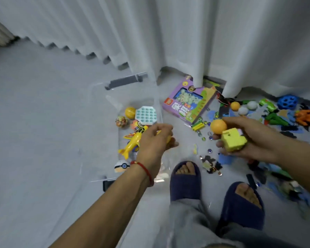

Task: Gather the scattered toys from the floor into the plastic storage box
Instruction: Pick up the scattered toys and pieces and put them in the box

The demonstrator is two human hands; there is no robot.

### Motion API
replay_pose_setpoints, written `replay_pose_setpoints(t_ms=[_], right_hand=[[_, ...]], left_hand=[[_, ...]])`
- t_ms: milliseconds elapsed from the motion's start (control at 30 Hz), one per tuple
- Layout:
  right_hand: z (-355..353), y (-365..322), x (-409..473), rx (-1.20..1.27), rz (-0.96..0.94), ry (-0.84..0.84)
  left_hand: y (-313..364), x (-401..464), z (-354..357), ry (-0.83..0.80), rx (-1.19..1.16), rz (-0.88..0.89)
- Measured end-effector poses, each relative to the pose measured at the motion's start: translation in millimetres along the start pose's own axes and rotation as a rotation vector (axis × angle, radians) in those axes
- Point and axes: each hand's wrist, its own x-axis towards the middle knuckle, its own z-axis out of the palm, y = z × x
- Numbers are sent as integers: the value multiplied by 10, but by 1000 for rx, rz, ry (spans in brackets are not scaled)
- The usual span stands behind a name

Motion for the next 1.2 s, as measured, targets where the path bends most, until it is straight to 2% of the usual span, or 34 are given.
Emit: replay_pose_setpoints(t_ms=[133,200,333,433,567,667,833,1000,1100,1167,1200], right_hand=[[1053,-365,90,-175,32,-214],[1552,-454,155,-215,33,-269],[2239,-515,266,-188,71,-316],[2317,-494,279,-280,43,-275],[1610,-388,343,-501,26,-104],[886,-283,297,-526,-22,99],[-230,53,45,-183,-119,408],[-1174,696,-116,35,-49,722],[-1742,1201,15,-173,78,963],[-2025,1462,78,-480,123,1102],[-2116,1524,93,-530,105,1159]], left_hand=[[212,-49,-787,163,-94,-26],[313,-54,-1082,221,-169,-23],[418,62,-1421,442,-241,-131],[420,101,-1426,517,-218,-115],[301,86,-1119,500,-121,22],[192,42,-710,394,6,112],[54,-38,226,65,186,220],[-245,83,1227,-294,361,263],[-550,269,1623,-517,594,277],[-762,405,1805,-573,710,277],[-872,473,1886,-586,738,279]])
